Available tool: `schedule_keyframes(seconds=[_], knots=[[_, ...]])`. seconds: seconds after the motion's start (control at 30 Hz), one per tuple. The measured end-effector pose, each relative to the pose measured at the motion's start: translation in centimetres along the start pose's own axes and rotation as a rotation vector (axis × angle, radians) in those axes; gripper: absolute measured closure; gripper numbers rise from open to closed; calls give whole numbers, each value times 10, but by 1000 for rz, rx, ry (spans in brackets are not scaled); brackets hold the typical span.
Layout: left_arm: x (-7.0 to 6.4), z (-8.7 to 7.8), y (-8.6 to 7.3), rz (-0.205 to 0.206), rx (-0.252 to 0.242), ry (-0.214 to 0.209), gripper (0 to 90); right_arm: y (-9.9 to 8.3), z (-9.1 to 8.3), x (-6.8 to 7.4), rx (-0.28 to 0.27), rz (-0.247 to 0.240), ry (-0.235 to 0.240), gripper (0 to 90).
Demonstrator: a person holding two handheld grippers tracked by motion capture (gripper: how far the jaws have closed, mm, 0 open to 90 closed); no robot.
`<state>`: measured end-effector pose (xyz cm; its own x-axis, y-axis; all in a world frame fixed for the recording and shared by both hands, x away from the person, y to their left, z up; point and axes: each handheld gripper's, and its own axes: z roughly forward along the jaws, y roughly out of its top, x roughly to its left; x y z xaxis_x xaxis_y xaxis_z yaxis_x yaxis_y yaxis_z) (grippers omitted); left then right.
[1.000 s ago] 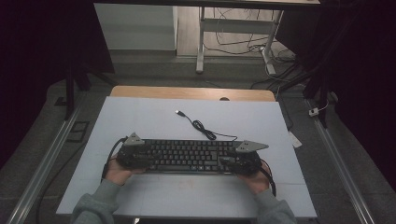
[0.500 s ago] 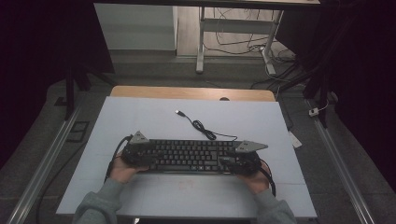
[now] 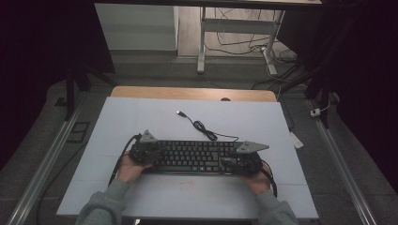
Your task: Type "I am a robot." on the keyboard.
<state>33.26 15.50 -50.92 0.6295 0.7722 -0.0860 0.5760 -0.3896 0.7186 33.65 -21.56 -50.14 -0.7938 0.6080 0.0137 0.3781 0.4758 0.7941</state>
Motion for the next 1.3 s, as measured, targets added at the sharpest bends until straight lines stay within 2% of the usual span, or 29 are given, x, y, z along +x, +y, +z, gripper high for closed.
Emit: schedule_keyframes(seconds=[0.27, 0.9, 1.0, 1.17, 1.3], knots=[[-1, 9, 0, 2, 27, 4, 884, 0, 1, 0, 2, -1, 3, 535], [-2, 18, 1, 2, 38, 16, 884, 0, 1, 0, 4, 0, 1, 534], [-2, 20, -1, 5, 52, 17, 885, 0, 1, 0, 2, 0, 1, 534], [-2, 18, 0, 5, 43, 20, 886, 0, 0, 0, -4, 1, -1, 534], [-1, 9, 1, -8, -2, 9, 885, 0, 0, 1, -1, -1, -1, 534]])
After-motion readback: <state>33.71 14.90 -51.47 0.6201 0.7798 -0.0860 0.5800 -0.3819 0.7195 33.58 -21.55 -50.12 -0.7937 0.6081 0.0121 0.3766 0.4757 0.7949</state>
